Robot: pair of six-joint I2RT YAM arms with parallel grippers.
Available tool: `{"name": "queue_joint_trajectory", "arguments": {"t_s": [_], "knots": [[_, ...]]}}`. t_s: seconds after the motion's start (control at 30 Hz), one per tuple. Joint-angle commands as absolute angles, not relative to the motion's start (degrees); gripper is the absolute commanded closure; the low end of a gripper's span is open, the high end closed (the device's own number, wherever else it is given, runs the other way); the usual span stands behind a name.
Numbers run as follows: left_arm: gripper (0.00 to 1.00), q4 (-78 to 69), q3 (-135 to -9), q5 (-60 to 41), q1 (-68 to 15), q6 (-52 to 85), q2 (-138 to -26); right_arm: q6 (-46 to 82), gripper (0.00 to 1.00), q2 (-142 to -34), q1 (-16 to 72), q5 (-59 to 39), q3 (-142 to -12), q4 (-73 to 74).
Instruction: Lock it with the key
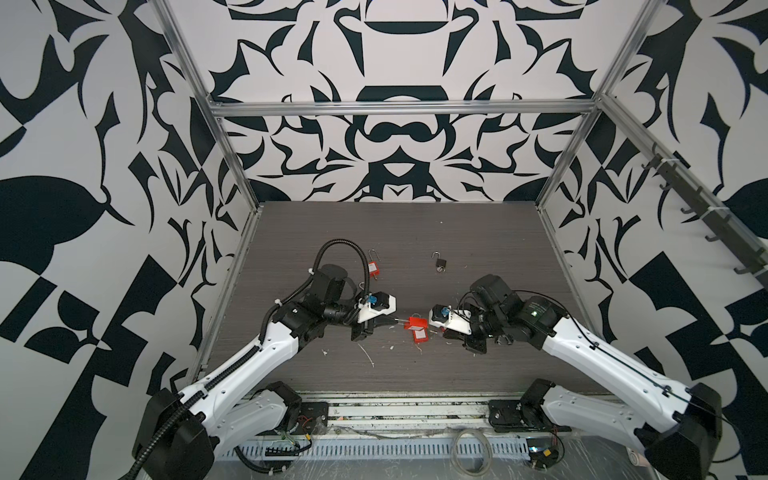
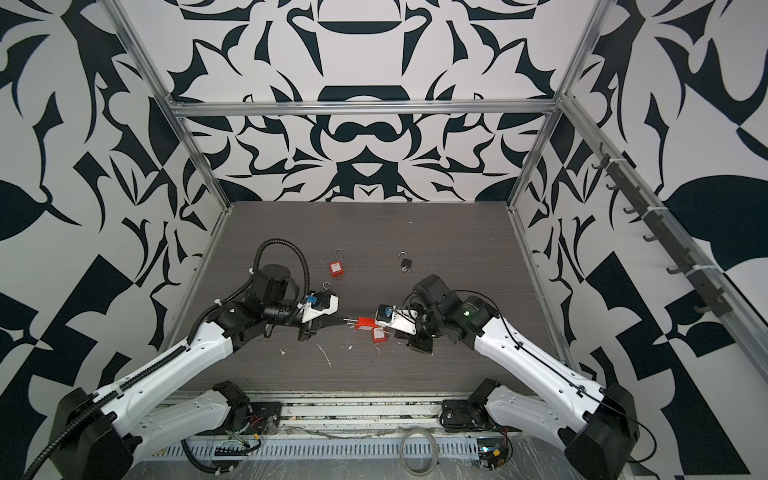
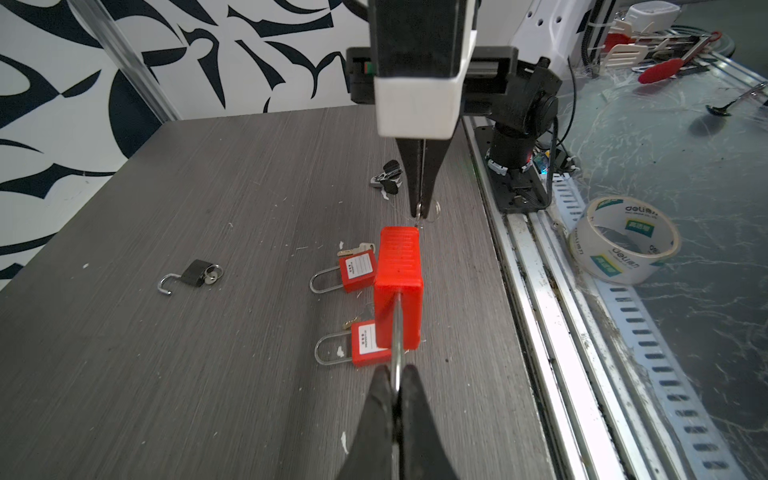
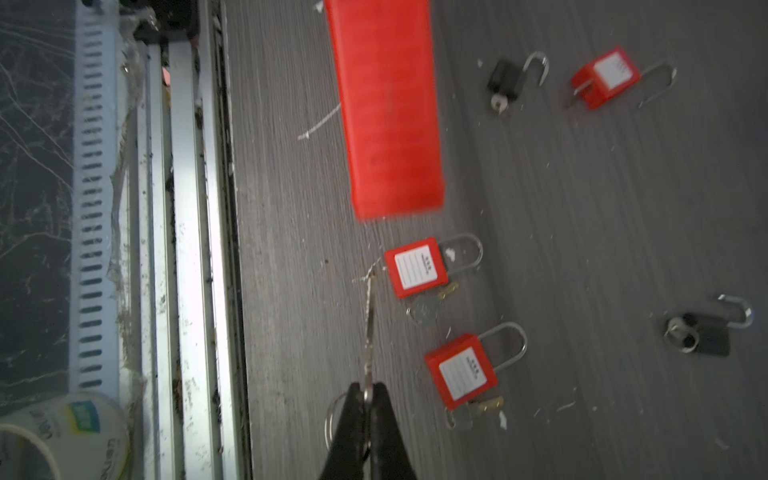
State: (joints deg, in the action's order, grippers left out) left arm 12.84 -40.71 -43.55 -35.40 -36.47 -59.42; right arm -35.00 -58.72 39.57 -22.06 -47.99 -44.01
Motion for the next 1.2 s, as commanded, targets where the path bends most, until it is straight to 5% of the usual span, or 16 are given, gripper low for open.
{"name": "queue_joint_trajectory", "arguments": {"t_s": [0.0, 0.53, 0.8, 1.17], "knots": [[1.00, 14.3, -42.2, -45.7, -35.2, -38.4, -59.2, -35.9, 1.00, -59.2, 38.8, -24.4, -49.1, -49.2], [1.00, 60.8, -67.2, -37.2, -33.6, -55.6, -83.2, -7.3, 1.00, -59.2, 37.2, -20.5, -48.8, -33.1], [1.00, 66.6, -72.8, -28.7, -34.0, -54.2, -91.7, 7.5, 1.00, -55.3, 37.2, -11.0, -43.0, -26.2], [1.00, 68.8, -80.2, -22.1, -35.6, -50.4, -106.8, 17.6, 1.00, -56.4, 38.3, -12.5, -38.4, -19.9]]}}
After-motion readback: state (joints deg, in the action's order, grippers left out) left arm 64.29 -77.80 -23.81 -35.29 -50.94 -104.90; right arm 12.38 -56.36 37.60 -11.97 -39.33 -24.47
